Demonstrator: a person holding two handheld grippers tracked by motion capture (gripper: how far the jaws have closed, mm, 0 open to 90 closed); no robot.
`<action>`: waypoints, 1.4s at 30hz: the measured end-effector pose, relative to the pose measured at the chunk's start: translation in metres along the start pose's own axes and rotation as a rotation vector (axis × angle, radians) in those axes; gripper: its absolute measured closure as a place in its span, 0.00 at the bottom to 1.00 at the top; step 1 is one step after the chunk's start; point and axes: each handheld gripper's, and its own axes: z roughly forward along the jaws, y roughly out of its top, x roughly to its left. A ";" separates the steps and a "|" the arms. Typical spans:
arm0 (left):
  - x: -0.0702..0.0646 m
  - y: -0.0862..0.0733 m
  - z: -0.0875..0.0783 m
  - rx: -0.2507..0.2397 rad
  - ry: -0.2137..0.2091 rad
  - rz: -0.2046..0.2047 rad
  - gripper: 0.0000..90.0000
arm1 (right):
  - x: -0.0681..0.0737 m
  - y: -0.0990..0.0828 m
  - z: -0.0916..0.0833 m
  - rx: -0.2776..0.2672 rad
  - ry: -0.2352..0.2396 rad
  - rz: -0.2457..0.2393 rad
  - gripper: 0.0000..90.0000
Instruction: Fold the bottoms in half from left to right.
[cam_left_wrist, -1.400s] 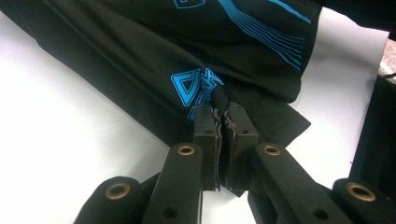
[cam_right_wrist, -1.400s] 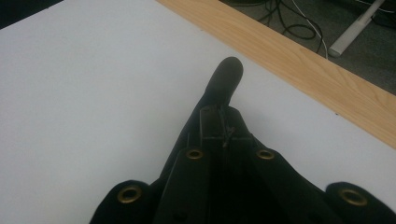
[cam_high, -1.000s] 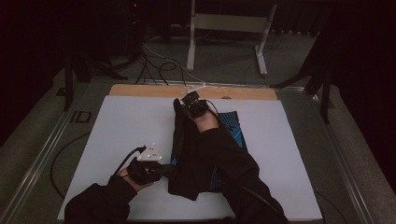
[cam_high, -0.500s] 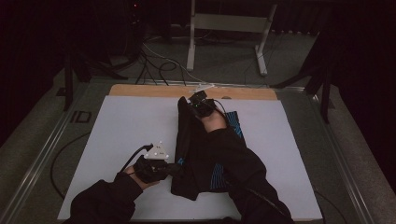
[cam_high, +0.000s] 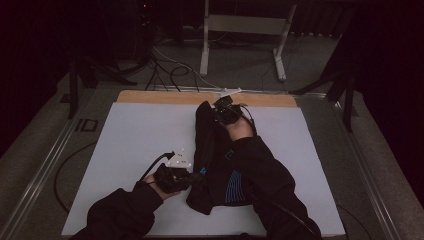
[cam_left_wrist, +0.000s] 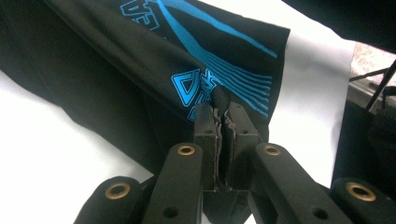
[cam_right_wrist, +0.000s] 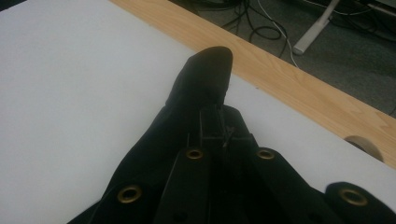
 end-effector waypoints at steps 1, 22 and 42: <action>-0.001 0.001 0.001 -0.001 -0.001 0.002 0.95 | -0.002 0.000 -0.001 -0.001 -0.002 0.003 1.00; -0.017 0.028 0.018 -0.007 -0.023 0.051 0.95 | -0.027 -0.015 -0.027 -0.001 -0.057 0.015 1.00; -0.034 0.057 0.058 -0.030 -0.094 0.078 0.95 | -0.062 -0.037 -0.050 -0.003 -0.117 0.039 1.00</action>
